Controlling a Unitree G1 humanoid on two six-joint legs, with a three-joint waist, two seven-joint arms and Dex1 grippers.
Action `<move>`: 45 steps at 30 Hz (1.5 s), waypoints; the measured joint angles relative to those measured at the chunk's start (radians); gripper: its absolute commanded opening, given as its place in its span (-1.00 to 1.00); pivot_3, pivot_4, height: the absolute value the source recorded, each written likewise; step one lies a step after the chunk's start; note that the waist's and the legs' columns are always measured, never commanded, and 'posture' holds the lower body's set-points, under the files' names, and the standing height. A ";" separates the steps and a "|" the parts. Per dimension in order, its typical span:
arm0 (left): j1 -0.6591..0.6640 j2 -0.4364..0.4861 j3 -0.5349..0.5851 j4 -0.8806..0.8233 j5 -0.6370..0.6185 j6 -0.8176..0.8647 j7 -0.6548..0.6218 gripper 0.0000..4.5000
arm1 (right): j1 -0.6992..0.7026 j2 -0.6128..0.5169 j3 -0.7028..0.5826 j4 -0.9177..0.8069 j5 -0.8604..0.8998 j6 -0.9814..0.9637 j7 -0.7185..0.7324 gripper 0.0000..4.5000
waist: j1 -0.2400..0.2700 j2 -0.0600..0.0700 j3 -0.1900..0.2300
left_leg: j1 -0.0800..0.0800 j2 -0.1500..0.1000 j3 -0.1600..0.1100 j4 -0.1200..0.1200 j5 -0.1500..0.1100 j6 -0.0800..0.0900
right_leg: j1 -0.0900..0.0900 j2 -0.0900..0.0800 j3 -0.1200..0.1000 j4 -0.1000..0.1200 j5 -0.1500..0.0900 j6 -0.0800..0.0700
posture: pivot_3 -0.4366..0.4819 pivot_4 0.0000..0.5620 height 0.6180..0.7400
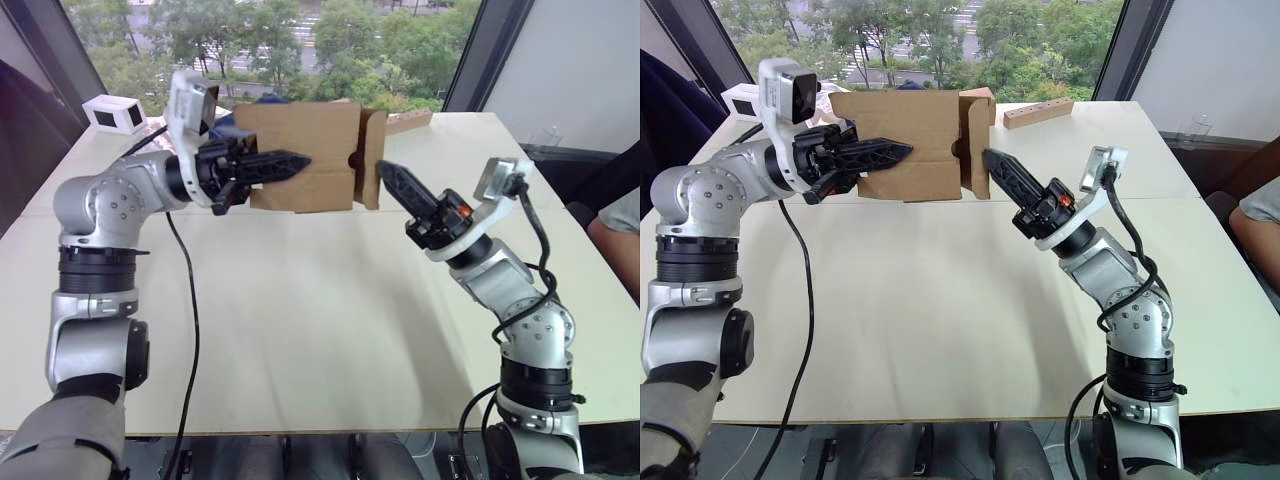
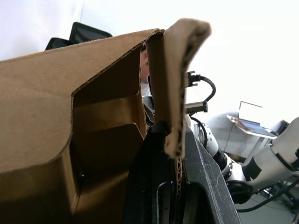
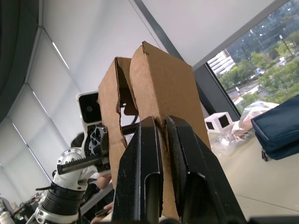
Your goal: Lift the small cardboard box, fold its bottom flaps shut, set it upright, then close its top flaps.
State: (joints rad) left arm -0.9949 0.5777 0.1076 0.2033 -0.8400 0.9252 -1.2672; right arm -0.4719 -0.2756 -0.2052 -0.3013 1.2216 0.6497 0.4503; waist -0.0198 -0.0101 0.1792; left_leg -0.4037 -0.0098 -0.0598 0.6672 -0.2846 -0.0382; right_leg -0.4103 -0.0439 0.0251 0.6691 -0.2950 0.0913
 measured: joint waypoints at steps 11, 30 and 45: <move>0.000 -0.032 0.000 0.000 0.002 -0.014 0.003 -1.00 | -0.008 0.056 0.046 -0.050 0.002 -0.002 -0.052 -0.85 | 0.000 0.000 0.000 | 0.000 0.000 0.000 0.000 0.000 0.000 | 0.000 0.000 0.000 0.000 0.000 0.000 | -0.05 -0.47 1.00; 0.000 -0.047 0.002 0.020 -0.001 -0.014 0.001 -1.00 | 0.032 0.078 0.043 -0.092 0.148 0.021 -0.102 -0.94 | 0.000 0.000 0.000 | 0.000 0.000 0.000 0.000 0.000 0.000 | 0.000 0.000 0.000 0.000 0.000 0.000 | -0.05 -0.47 1.00; 0.000 -0.055 0.001 0.028 0.019 -0.019 0.016 -1.00 | 0.015 0.020 0.080 -0.098 -0.002 0.008 -0.111 -0.94 | 0.000 0.000 0.000 | 0.000 0.000 0.000 0.000 0.000 0.000 | 0.000 0.000 0.000 0.000 0.000 0.000 | -0.05 -0.47 1.00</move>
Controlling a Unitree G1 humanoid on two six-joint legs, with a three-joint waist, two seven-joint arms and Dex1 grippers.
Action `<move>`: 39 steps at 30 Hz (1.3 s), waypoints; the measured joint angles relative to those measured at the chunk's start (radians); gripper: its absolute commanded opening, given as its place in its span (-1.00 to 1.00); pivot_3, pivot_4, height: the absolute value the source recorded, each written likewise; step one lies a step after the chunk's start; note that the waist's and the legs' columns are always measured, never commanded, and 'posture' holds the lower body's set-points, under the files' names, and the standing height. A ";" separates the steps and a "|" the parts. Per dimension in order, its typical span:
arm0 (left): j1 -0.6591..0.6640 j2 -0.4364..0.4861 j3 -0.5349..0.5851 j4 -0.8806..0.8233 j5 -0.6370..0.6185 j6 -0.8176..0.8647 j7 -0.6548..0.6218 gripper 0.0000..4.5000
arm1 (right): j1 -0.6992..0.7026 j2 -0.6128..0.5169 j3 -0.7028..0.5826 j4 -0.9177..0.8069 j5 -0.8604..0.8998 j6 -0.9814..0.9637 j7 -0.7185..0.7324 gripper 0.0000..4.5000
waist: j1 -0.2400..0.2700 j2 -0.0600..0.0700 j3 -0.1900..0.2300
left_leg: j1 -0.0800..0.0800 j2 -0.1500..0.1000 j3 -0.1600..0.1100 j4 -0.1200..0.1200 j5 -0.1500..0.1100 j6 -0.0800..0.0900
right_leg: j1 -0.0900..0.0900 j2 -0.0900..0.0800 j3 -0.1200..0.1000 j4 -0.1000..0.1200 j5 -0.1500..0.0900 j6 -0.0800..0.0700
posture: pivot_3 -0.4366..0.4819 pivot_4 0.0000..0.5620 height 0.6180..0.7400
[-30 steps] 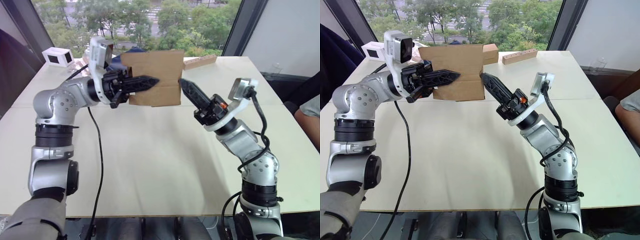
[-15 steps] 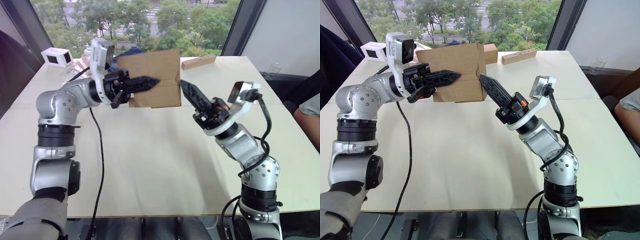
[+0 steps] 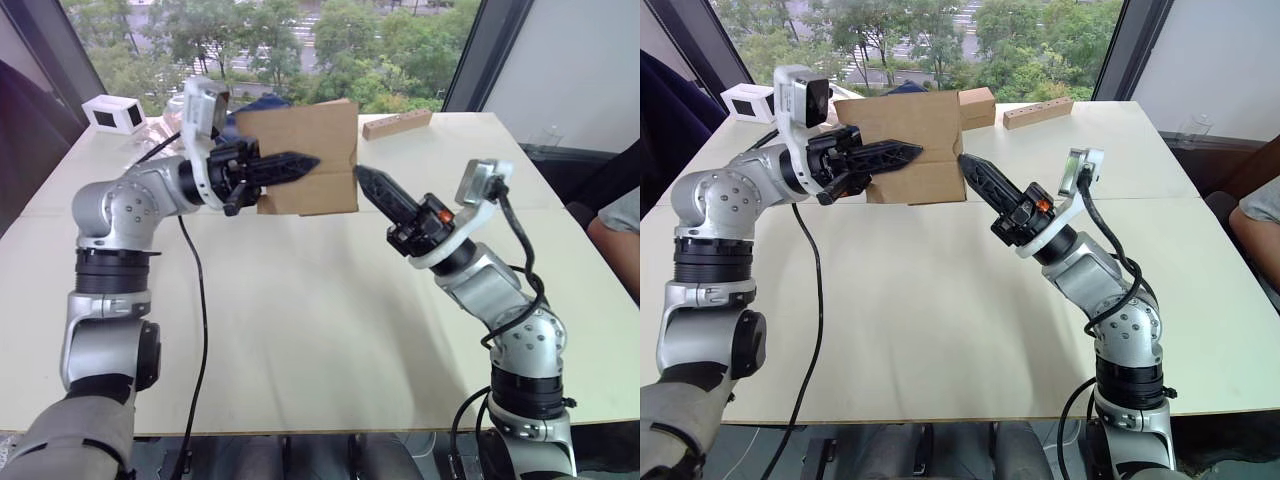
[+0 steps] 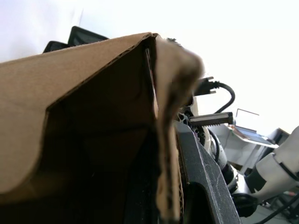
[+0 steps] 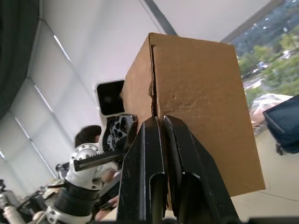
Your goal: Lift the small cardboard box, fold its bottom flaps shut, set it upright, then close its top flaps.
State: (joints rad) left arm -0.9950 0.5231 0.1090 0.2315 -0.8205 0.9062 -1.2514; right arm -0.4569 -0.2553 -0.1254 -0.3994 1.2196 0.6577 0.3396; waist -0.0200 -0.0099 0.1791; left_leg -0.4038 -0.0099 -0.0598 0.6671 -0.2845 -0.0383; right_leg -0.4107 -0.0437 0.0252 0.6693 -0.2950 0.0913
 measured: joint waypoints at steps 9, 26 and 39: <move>0.000 0.010 -0.008 0.000 0.005 0.002 -0.011 -1.00 | 0.049 -0.058 -0.067 -0.034 0.129 0.023 -0.001 -0.94 | 0.002 0.000 0.000 | 0.000 0.000 0.000 0.000 0.000 0.000 | 0.000 -0.001 0.000 0.000 0.000 0.000 | -0.05 -0.47 1.00; -0.001 0.042 -0.116 -0.033 0.044 0.002 -0.101 -1.00 | 0.033 -0.115 -0.029 0.013 0.003 0.012 0.030 -0.94 | 0.001 0.000 0.000 | 0.000 0.000 0.000 0.000 0.000 0.000 | 0.000 0.000 0.000 0.000 0.000 0.000 | -0.05 -0.47 1.00; -0.002 0.030 -0.167 -0.040 0.178 -0.060 -0.045 -1.00 | 0.076 -0.040 0.007 0.011 -0.091 0.011 0.006 -0.94 | 0.002 0.000 0.000 | 0.000 0.000 0.000 0.000 0.000 0.000 | 0.000 0.000 0.000 0.000 0.000 0.000 | -0.05 -0.47 1.00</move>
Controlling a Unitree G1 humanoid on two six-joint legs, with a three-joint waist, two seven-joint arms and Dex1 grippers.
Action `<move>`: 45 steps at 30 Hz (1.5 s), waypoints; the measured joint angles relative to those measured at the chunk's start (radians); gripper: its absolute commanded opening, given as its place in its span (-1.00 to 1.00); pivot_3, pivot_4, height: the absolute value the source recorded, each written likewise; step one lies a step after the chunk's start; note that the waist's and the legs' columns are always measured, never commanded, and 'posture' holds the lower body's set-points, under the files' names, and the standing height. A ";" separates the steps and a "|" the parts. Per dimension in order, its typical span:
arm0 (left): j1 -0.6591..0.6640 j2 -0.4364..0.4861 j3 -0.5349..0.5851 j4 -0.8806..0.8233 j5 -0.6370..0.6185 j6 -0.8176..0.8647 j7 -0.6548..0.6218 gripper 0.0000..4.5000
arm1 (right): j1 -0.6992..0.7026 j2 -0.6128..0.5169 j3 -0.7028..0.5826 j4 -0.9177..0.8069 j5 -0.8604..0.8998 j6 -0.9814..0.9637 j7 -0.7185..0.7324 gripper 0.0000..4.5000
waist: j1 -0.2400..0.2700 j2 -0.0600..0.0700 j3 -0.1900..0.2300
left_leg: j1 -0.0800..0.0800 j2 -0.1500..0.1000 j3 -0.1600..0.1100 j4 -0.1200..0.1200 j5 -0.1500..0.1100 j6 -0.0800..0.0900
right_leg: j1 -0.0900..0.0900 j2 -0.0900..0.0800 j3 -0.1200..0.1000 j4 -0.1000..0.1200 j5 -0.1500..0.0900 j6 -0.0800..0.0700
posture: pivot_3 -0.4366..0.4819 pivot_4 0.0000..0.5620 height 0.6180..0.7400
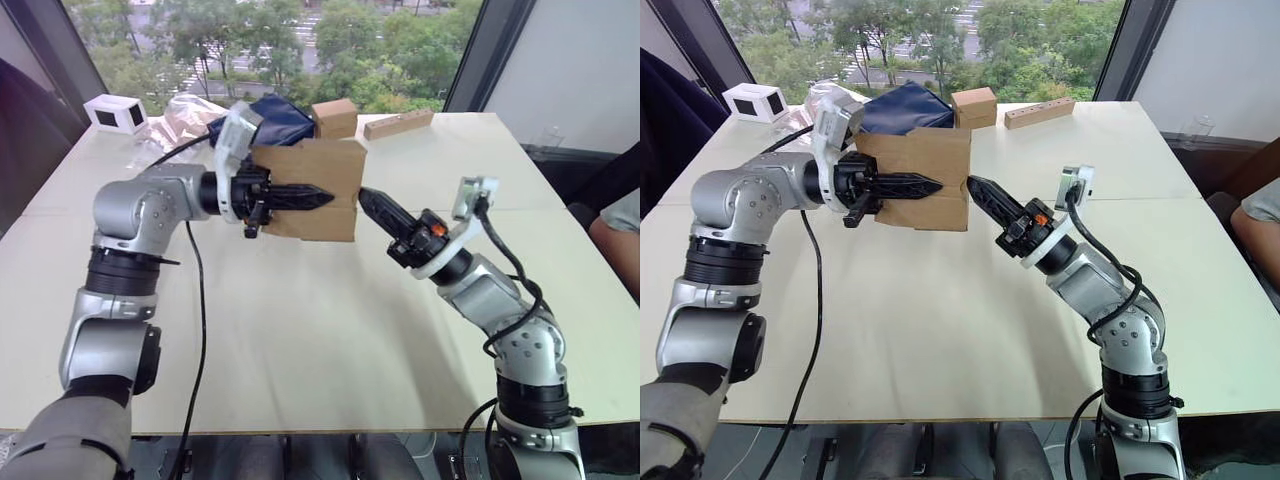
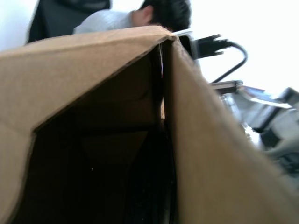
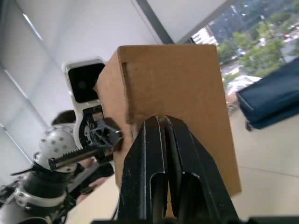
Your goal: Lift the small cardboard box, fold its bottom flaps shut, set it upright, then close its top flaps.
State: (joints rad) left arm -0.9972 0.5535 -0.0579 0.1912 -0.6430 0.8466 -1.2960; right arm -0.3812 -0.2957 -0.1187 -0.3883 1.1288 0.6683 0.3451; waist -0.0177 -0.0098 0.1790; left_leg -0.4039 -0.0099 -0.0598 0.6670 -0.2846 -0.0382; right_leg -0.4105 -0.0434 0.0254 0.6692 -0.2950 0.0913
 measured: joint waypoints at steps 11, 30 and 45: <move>-0.149 0.166 -0.348 0.054 0.359 -0.216 -0.160 -1.00 | 0.214 -0.244 -0.073 -0.127 -0.029 0.070 0.041 -0.94 | 0.005 0.000 0.000 | 0.000 -0.001 0.000 0.000 0.000 0.000 | 0.001 0.000 0.000 -0.001 0.000 0.000 | -0.05 -0.47 1.00; -0.326 0.107 -0.877 -0.028 0.658 -0.148 -0.290 -1.00 | 0.319 -0.658 0.012 -0.530 -0.318 0.264 0.050 -0.94 | 0.005 0.001 0.002 | -0.002 -0.001 -0.002 0.001 -0.001 0.001 | 0.001 0.001 0.000 -0.002 0.000 0.000 | -0.05 -0.47 1.00; -0.282 0.071 -0.903 -0.080 0.760 -0.039 -0.314 0.18 | 0.282 -0.629 0.038 -0.569 -0.310 0.316 -0.016 -1.00 | 0.004 0.001 0.001 | -0.001 0.000 -0.002 0.001 -0.001 0.001 | 0.002 0.002 0.000 -0.001 0.000 0.000 | -0.05 -0.47 1.00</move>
State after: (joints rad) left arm -1.2791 0.6246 -0.9608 0.1112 0.1172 0.8077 -1.6104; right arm -0.0996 -0.9242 -0.0807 -0.9568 0.8191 0.9847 0.3296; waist -0.0141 -0.0085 0.1804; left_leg -0.4050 -0.0103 -0.0615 0.6683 -0.2851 -0.0370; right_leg -0.4087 -0.0415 0.0256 0.6681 -0.2954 0.0915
